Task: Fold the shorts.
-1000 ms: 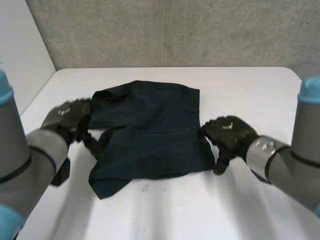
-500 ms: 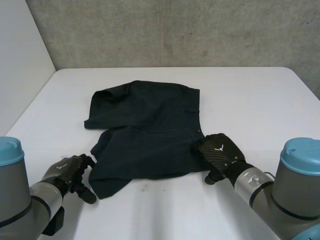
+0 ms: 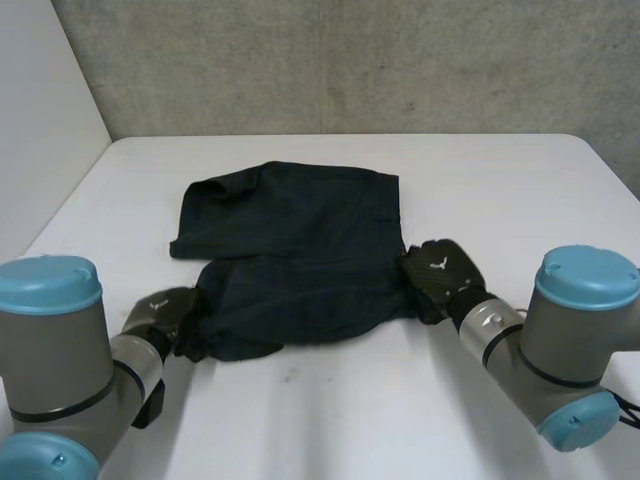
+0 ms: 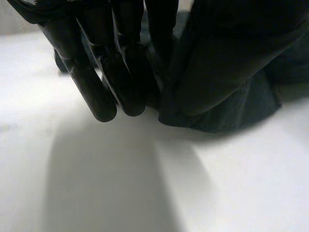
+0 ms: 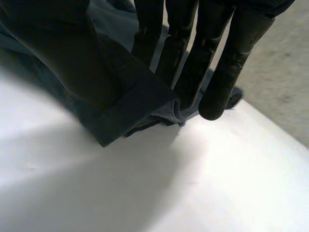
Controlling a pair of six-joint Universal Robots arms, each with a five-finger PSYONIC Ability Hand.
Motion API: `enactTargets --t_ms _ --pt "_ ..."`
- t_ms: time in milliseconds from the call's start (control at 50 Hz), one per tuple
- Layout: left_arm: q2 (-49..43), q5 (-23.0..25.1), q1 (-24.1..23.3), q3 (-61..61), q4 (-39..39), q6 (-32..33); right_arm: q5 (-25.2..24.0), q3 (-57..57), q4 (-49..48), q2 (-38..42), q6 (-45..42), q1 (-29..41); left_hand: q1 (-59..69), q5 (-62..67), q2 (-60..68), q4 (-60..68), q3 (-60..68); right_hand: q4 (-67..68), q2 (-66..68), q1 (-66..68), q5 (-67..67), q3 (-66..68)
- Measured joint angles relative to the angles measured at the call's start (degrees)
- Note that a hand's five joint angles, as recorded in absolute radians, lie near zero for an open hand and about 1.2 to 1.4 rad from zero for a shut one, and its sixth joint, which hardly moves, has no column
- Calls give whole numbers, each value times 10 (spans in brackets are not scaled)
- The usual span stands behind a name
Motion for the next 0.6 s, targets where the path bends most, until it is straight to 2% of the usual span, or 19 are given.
enactTargets --t_ms 100,200,280,380,420,460,580,600 --pt "55 -3 2 4 -1 33 16 0 10 -43 -5 -3 0 0 0 1 0 0 0 0 0 0" --pt "122 -4 3 2 -4 136 19 -2 49 -105 -28 -6 0 0 1 1 0 0 0 0 0 5" --pt "192 -5 0 -10 -5 310 19 -9 128 -172 -82 -12 0 0 1 1 0 1 0 0 0 14" --pt "236 -7 -17 -25 -6 438 19 -12 217 -219 -142 -12 0 0 1 1 0 1 0 0 0 14" --pt "243 -8 -22 -28 -7 455 19 -12 228 -224 -149 -11 0 0 1 1 1 1 0 0 0 14" --pt "268 -18 -48 -40 -12 502 20 -13 297 -252 -188 -9 0 0 1 1 2 1 0 0 0 14" --pt "301 -42 -79 -55 -44 545 22 -15 376 -281 -225 -9 0 0 2 1 2 1 0 0 0 14" --pt "303 -44 -81 -56 -49 549 22 -16 420 -293 -244 -10 0 0 2 1 2 1 0 0 0 14"
